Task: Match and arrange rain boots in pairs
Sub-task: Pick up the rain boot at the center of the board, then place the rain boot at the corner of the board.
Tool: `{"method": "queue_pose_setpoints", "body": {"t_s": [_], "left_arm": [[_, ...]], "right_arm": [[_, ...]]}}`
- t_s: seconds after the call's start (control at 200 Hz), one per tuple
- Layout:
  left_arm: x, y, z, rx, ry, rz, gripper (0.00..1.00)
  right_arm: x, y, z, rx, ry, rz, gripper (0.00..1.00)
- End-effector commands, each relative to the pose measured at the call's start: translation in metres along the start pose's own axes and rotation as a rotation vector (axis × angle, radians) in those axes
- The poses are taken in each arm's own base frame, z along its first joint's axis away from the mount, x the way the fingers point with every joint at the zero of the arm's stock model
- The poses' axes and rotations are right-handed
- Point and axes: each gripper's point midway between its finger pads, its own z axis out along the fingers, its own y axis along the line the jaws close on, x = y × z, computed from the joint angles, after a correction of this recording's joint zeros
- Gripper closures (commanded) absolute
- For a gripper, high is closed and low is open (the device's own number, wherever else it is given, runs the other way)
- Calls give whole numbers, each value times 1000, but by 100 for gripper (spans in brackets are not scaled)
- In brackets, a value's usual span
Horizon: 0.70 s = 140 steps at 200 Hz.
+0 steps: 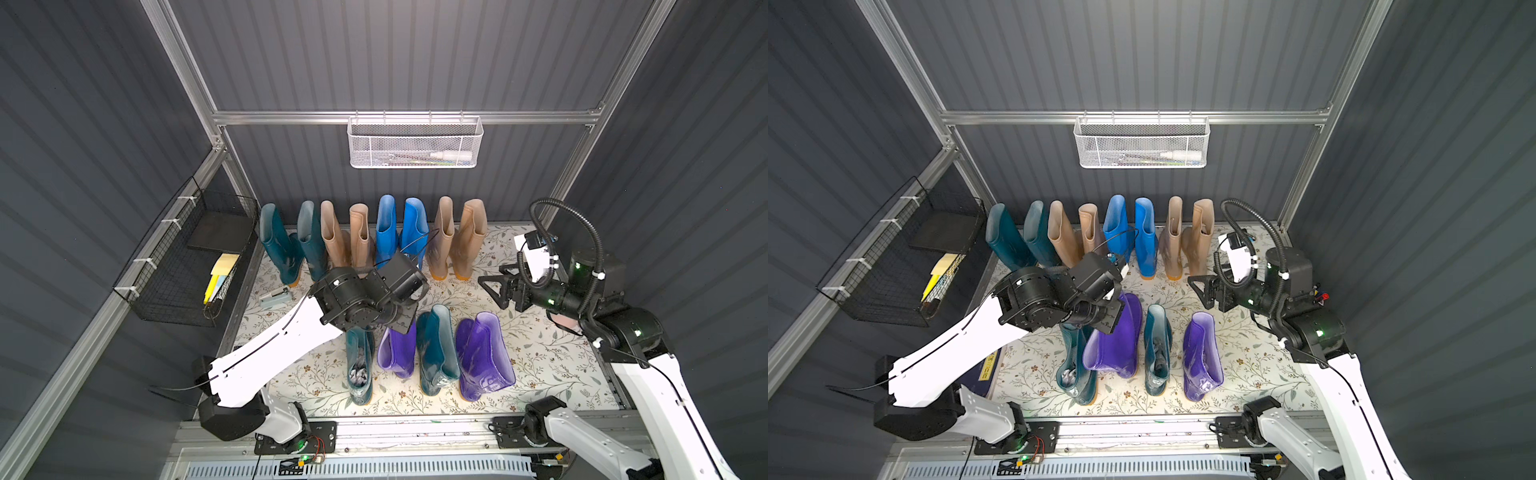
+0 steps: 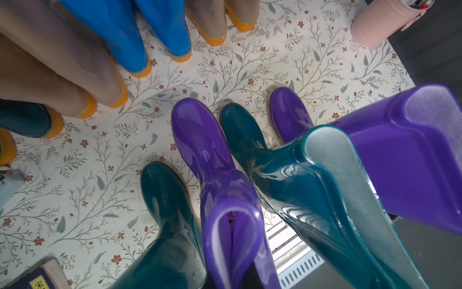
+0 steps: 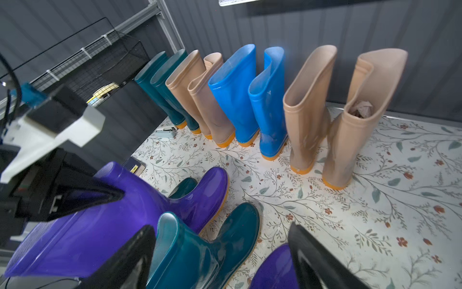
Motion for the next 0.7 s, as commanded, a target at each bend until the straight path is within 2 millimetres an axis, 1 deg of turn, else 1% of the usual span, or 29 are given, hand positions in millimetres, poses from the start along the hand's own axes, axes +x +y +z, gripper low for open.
{"method": "queue_pose_setpoints", "body": {"t_s": [0.0, 0.16, 0.38, 0.535, 0.635, 0.65, 0.695], "left_arm": [[-18, 10, -20, -56, -71, 5, 100], [-42, 15, -42, -82, -154, -14, 100], [-79, 24, -77, -121, -315, -53, 100], [-104, 31, -104, -120, -463, -99, 100], [-116, 37, -124, -118, -556, -137, 100], [-117, 38, -127, -117, -571, -144, 100], [-122, 40, -135, -114, -609, -161, 100]], "right_arm": [[-5, 21, -2, -87, -50, -93, 14], [-5, 41, -7, -155, -95, -164, 13], [2, 63, -5, -228, -115, -227, 13], [12, 75, 0, -250, -121, -271, 13], [17, 84, 6, -255, -114, -308, 12], [17, 80, 8, -223, -115, -312, 12], [20, 81, 12, -206, -107, -331, 12]]}}
